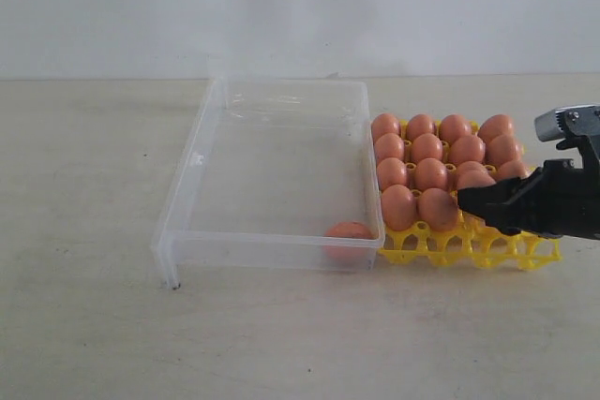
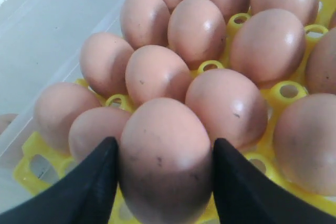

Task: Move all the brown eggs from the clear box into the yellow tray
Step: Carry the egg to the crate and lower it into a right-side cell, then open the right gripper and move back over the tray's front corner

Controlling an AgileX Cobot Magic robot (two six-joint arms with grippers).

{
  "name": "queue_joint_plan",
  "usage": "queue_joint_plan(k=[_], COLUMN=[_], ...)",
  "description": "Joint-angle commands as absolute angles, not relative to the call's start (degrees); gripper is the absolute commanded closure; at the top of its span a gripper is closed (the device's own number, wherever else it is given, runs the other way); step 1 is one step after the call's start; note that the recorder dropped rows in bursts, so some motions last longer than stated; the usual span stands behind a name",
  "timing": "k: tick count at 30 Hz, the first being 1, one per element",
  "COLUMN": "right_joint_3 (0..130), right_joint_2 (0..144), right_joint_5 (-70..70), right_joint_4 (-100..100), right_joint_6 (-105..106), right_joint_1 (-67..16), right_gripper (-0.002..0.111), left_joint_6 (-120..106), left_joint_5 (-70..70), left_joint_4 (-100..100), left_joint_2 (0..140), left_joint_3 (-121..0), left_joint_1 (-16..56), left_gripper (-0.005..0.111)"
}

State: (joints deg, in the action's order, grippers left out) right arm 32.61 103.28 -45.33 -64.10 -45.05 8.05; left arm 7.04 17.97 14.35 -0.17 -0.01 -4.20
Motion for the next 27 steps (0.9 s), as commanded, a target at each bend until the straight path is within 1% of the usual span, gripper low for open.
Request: queue_joint_plan(k=[1,5,6,7,9,11,12,18,22,24,27], right_joint_3=[32.7,32.7,32.7,32.7,32.7,32.7,32.7,32.7,32.7,32.7,32.7], right_joint_2=[103.39,103.39,103.39,103.39,103.39,103.39,103.39,103.26,96.66,90.86,84.48], right_joint_5=[-44.56,-44.56,-44.56,-44.56,-44.67,-44.67,-44.67,-44.67,-50.73,-57.53,-66.07], right_joint_4=[-63.51,-63.51,-63.51,-63.51,-63.51,-63.51,-63.51,-63.51,-61.87,-57.89,-55.54], right_joint_6=[-44.37,-44.5,-44.5,-44.5,-44.64,-44.64,-44.64,-45.09,-53.14,-54.53,-55.94], right_joint_1=[8.05,8.05,8.05,8.05,8.05,8.05,8.05,8.05,8.05,8.05,7.96], right_gripper=[0.07,0.07,0.067,0.062,0.048,0.038,0.036,0.037,0.037,0.047,0.085], left_joint_6=[7.25,7.25,7.25,7.25,7.25,7.25,7.25,7.25,7.25,7.25,7.25], left_joint_5=[17.8,17.8,17.8,17.8,17.8,17.8,17.8,17.8,17.8,17.8,17.8], left_joint_4=[14.45,14.45,14.45,14.45,14.45,14.45,14.45,14.45,14.45,14.45,14.45], left_joint_2=[0.0,0.0,0.0,0.0,0.0,0.0,0.0,0.0,0.0,0.0,0.0], left_joint_3=[0.0,0.0,0.0,0.0,0.0,0.0,0.0,0.0,0.0,0.0,0.0], left_joint_1=[-3.98,-3.98,-3.98,-3.98,-3.98,-3.98,-3.98,-3.98,-3.98,-3.98,-3.98], left_gripper=[0.111,0.111,0.111,0.111,0.111,0.111,0.111,0.111,0.111,0.111,0.111])
